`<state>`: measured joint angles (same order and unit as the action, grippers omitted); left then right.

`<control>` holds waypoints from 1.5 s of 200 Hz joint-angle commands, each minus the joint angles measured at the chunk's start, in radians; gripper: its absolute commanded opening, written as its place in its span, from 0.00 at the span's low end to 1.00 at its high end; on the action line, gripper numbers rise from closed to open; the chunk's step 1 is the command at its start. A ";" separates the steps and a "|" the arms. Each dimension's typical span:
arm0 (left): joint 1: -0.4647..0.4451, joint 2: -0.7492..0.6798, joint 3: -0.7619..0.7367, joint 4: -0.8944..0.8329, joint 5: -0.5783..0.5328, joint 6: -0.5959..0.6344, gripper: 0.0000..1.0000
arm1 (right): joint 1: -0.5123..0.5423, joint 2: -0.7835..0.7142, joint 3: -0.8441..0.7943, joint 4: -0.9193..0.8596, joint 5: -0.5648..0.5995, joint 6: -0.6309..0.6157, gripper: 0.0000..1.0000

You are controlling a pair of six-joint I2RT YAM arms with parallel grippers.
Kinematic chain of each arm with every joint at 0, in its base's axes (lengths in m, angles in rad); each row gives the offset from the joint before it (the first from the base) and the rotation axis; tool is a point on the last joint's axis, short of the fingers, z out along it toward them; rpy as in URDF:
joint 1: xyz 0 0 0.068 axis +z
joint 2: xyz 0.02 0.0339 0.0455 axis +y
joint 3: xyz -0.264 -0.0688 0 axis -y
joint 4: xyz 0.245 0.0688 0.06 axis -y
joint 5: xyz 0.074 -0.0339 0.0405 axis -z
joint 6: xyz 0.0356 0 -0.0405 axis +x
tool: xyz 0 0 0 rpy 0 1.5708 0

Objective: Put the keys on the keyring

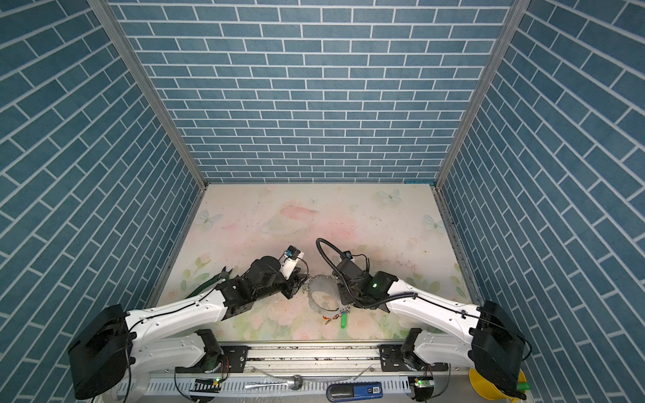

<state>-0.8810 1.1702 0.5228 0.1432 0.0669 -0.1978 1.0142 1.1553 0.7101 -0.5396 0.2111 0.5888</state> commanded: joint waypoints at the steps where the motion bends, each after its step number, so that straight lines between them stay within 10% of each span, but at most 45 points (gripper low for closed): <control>1: 0.006 0.024 0.027 0.047 0.078 0.067 0.44 | 0.003 -0.042 0.044 -0.042 0.067 -0.092 0.00; 175: 0.054 0.162 0.012 0.429 0.445 0.242 0.75 | 0.003 -0.132 0.161 -0.054 0.098 -0.329 0.00; 300: 0.050 0.389 0.135 0.514 0.688 0.153 0.59 | 0.004 -0.153 0.113 0.092 0.014 -0.353 0.00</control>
<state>-0.8185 1.5311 0.6338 0.6334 0.7376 -0.0170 1.0153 0.9989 0.8272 -0.5110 0.2443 0.2535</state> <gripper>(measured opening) 0.610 0.047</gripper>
